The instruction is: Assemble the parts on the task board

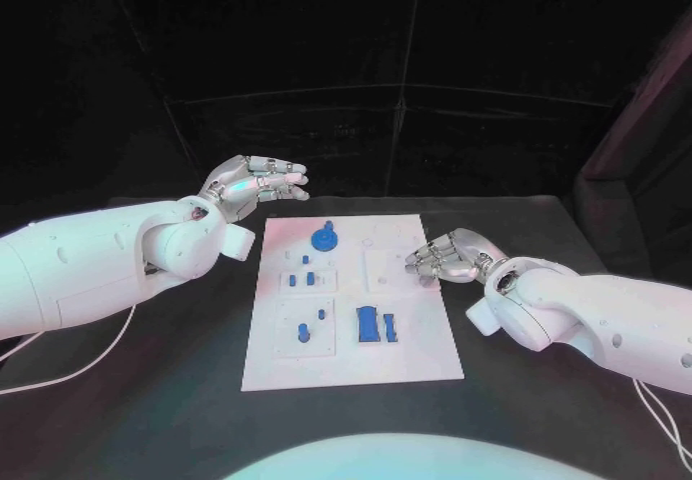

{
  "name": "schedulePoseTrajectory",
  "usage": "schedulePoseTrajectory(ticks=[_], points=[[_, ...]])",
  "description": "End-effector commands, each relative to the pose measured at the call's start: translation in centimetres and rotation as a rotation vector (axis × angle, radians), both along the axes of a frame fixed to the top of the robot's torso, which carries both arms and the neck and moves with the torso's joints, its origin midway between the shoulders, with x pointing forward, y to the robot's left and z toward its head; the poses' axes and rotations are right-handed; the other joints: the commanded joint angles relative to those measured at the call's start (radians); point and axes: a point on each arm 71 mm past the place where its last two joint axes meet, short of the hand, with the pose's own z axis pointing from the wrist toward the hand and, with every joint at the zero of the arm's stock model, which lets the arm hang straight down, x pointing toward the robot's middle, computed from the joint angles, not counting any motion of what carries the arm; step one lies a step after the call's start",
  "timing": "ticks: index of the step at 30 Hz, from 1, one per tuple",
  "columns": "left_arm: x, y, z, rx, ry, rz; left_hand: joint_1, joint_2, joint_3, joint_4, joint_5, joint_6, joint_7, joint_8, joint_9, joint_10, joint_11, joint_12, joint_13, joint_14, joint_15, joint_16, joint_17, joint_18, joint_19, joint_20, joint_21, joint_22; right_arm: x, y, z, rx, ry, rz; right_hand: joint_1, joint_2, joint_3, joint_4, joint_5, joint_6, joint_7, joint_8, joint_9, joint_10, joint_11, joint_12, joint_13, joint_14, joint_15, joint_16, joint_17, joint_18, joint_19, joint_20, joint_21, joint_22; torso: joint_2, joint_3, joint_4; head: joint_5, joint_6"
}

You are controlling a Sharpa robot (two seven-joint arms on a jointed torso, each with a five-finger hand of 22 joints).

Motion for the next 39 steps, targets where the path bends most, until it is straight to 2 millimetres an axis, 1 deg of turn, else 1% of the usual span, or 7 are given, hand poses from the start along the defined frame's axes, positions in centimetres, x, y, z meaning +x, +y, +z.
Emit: schedulePoseTrajectory(ticks=[1,15,16,24,35,36,39], points=[[0.4,0.6,-0.1,-0.057,-0.036,0.065,-0.019,-0.008,0.002,0.007,0.000,-0.003,0.004,-0.015,-0.001,0.008,0.009,-0.041,0.000,-0.019,0.022,-0.099,-0.049,-0.002,-0.039,0.027,-0.070,-0.054,2.1,-0.4,1.5,0.359,-0.026,-0.050,0.021,-0.002,0.021,-0.019,-0.020,0.005,0.000,-0.036,-0.028,0.016,0.031,-0.087,-0.161,-0.045,0.034,-0.182,-0.117,-0.003,-0.015,0.052,-0.179,-0.126,-0.017,-0.0031,-0.0098,0.003,0.042],[1.0,0.7,-3.9,-0.073,-0.025,0.167,-0.018,-0.004,-0.070,0.031,0.001,0.001,0.002,-0.076,-0.001,0.033,0.023,-0.163,0.001,0.040,0.041,-0.313,-0.158,0.017,-0.008,0.067,-0.191,-0.193,8.7,-2.2,2.3,0.447,-0.166,-0.095,0.023,0.028,-0.019,-0.073,-0.033,0.019,0.003,-0.062,-0.112,0.132,0.011,-0.139,-0.453,0.140,0.019,-0.355,-0.291,0.012,0.200,0.046,-0.390,-0.313,-0.039,0.0040,-0.0029,0.003,0.102],[0.8,0.5,-4.1,-0.039,0.018,0.122,-0.401,0.071,-0.166,0.088,-0.047,-0.304,-0.053,-0.167,-0.066,-0.290,-0.024,-0.258,-0.061,-0.258,-0.001,-0.376,-0.188,-0.051,-0.258,-0.010,-0.233,-0.261,8.4,-2.6,1.8,0.367,-0.139,-0.150,-0.373,0.078,-0.080,-0.004,-0.099,-0.281,-0.048,-0.124,-0.192,-0.213,-0.027,-0.213,-0.535,-0.219,-0.072,-0.390,-0.360,-0.052,-0.108,-0.013,-0.473,-0.377,-0.032,0.0004,-0.0090,0.002,0.093],[0.2,-0.6,-4.3,-0.023,0.018,0.153,-0.628,0.071,-0.230,0.088,-0.047,-0.480,-0.084,-0.167,-0.066,-0.474,-0.052,-0.258,-0.061,-0.425,-0.026,-0.420,-0.266,-0.067,-0.395,-0.056,-0.263,-0.306,7.4,-1.9,2.0,0.408,-0.157,-0.197,-0.605,0.078,-0.114,-0.004,-0.145,-0.465,-0.077,-0.124,-0.192,-0.410,-0.118,-0.213,-0.535,-0.424,-0.072,-0.483,-0.360,-0.069,-0.283,-0.049,-0.527,-0.420,-0.047,0.0158,0.0243,-0.015,0.132],[-2.5,-4.5,-4.2,0.039,0.004,0.287,-0.880,0.071,-0.296,0.088,-0.047,-0.678,-0.180,-0.167,-0.066,-0.682,-0.134,-0.258,-0.061,-0.616,-0.099,-0.464,-0.266,-0.092,-0.555,-0.107,-0.344,-0.352,3.3,0.1,3.0,0.511,-0.189,-0.374,-0.856,0.078,-0.152,-0.004,-0.190,-0.659,-0.167,-0.124,-0.192,-0.626,-0.118,-0.213,-0.535,-0.649,-0.072,-0.483,-0.360,-0.091,-0.475,-0.154,-0.582,-0.463,-0.067,0.0354,0.0668,-0.036,0.183],[-2.8,-4.8,-4.1,0.044,0.002,0.299,-0.896,0.071,-0.300,0.088,-0.047,-0.691,-0.180,-0.167,-0.066,-0.696,-0.134,-0.258,-0.061,-0.628,-0.099,-0.466,-0.266,-0.099,-0.565,-0.111,-0.344,-0.355,3.0,0.2,3.0,0.515,-0.190,-0.385,-0.874,0.078,-0.223,-0.004,-0.193,-0.673,-0.167,-0.124,-0.192,-0.641,-0.118,-0.213,-0.535,-0.665,-0.072,-0.483,-0.360,-0.171,-0.488,-0.154,-0.586,-0.466,-0.067,0.0354,0.0668,-0.036,0.183],[-3.5,-5.6,-3.8,0.056,-0.004,0.334,-0.941,0.071,-0.312,0.088,-0.047,-0.726,-0.180,-0.167,-0.066,-0.733,-0.134,-0.258,-0.061,-0.662,-0.099,-0.538,-0.266,-0.169,-0.594,-0.120,-0.344,-0.430,2.3,0.5,3.2,0.523,-0.190,-0.411,-0.920,0.078,-0.223,-0.004,-0.269,-0.708,-0.167,-0.124,-0.192,-0.681,-0.118,-0.213,-0.535,-0.707,-0.072,-0.483,-0.360,-0.101,-0.525,-0.154,-0.596,-0.538,-0.067,0.0354,0.0668,-0.036,0.183]])
